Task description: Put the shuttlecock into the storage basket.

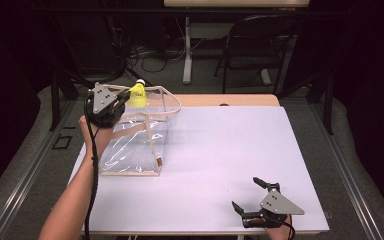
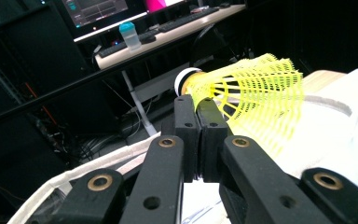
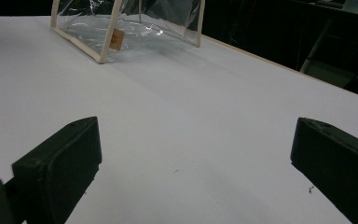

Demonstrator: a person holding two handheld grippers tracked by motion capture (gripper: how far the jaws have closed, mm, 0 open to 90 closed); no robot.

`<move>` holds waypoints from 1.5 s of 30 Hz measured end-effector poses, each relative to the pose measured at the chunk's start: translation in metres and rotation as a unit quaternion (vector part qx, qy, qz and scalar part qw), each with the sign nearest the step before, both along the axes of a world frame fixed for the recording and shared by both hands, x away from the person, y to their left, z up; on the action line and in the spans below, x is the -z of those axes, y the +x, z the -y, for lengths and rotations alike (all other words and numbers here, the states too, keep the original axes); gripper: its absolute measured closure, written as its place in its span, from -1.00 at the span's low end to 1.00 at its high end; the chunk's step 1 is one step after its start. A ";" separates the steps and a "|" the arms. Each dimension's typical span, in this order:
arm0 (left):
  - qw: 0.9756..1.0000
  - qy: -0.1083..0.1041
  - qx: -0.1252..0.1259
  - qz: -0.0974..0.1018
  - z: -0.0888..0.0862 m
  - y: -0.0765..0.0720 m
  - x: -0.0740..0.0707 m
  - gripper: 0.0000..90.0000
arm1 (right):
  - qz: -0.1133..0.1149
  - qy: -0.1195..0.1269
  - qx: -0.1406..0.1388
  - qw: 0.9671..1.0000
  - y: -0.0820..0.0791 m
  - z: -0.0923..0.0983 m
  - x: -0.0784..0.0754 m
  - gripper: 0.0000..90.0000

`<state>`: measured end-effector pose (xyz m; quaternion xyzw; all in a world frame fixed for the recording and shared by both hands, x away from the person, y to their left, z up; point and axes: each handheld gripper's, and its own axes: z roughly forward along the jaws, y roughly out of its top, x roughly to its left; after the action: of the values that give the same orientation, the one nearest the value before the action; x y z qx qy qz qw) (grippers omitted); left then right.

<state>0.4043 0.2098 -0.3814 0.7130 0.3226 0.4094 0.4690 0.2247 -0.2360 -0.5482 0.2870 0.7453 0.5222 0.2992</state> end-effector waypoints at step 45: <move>0.997 0.009 -0.069 -0.023 -0.026 0.010 0.013 0.98 | 0.001 -0.009 -0.003 1.000 -0.002 -0.004 0.001 -0.97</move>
<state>0.4142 0.2360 -0.3948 0.7025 0.3781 0.4268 0.4259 0.2224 -0.2322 -0.5492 0.2822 0.7504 0.5166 0.3007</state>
